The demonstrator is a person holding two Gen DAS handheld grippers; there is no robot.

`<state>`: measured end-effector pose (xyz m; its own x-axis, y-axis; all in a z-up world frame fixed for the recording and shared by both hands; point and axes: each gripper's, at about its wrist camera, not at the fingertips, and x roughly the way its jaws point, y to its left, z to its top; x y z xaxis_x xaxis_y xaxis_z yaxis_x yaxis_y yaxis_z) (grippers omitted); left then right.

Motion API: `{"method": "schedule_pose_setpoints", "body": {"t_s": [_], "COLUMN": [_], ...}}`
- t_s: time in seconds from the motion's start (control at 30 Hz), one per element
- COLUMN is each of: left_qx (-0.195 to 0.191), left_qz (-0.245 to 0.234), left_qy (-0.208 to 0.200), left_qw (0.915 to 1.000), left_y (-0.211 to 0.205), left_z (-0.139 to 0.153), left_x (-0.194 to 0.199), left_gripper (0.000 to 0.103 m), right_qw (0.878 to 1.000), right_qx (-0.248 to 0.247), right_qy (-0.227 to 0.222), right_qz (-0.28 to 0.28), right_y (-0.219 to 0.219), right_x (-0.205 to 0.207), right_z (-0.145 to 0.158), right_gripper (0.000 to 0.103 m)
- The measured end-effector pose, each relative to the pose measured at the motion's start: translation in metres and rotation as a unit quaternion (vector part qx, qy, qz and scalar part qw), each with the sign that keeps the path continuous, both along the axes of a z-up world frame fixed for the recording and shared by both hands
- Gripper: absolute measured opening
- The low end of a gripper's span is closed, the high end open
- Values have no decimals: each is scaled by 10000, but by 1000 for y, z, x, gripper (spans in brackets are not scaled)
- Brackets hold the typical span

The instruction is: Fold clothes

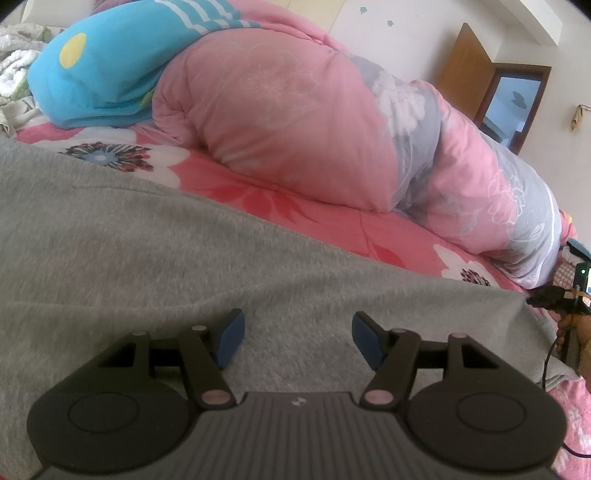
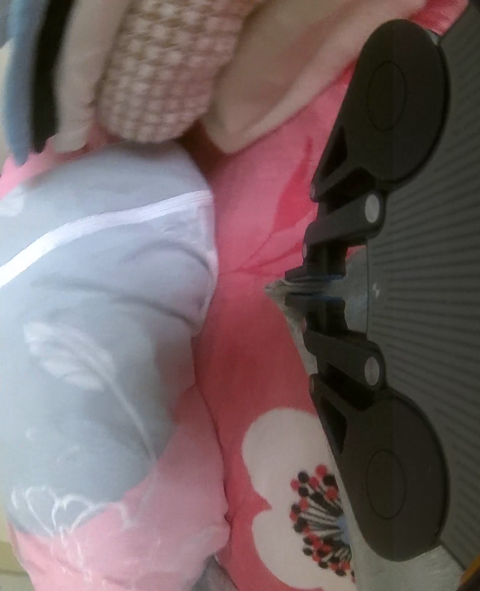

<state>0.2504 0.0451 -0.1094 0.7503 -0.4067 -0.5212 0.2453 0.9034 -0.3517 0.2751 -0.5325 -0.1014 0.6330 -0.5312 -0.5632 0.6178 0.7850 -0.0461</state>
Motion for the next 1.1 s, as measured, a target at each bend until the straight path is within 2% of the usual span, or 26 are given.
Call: {"method": "schedule_pose_setpoints", "body": {"t_s": [0.07,0.13,0.17,0.23,0.33,0.37,0.47,0.5,0.57,0.63,0.67,0.73,0.77,0.83,0.87,0.97,1.1], "left_qx": [3,8,14,29,30,24,-10,-29,-55,-80,-92,-79,-70,-3,33,66,17], "left_qz": [-2,-3,-2,-1,3,2,10,14,23,31,36,25,18,5,-2,-18,-25], "left_qy": [-1,-1,-1,-4,-3,-3,-8,-7,5,18,25,42,51,46,42,48,76], "left_qw": [10000,10000,10000,10000,10000,10000,10000,10000,10000,10000,9999,10000,10000,10000,10000,10000,10000], "left_y": [0,0,0,-1,-1,-1,0,1,2,3,3,3,2,1,0,0,2], "left_z": [0,0,0,0,0,0,1,1,2,3,3,4,4,4,5,5,5], "left_x": [0,0,0,0,0,0,0,0,0,0,0,1,1,1,0,1,1], "left_gripper": [66,66,66,66,66,66,66,66,66,66,66,67,67,68,68,68,68], "right_qw": [9986,9940,9915,9898,9876,9849,9646,9582,9418,9237,9118,8839,8657,8349,8246,8103,8075], "right_qx": [69,492,687,886,1164,1319,1809,1793,1672,1176,784,-47,-432,-977,-1146,-1333,-1115], "right_qy": [66,-144,-364,-764,-1047,-991,-722,-531,-104,196,311,556,674,855,966,1311,1698], "right_qz": [-516,-962,-1041,-807,121,524,1776,2164,2915,3640,4019,4644,4941,5349,5456,5554,5538], "right_y": [-13,-30,-35,-28,7,24,82,105,153,197,219,256,272,297,306,319,321], "right_x": [-4,-18,-27,-41,-48,-45,-34,-27,-13,1,6,13,16,20,25,44,62], "right_z": [0,4,9,20,40,44,55,55,55,54,53,49,47,42,39,29,15], "right_gripper": [15,15,15,15,16,16,17,17,18,21,27,36,39,41,41,39,37]}}
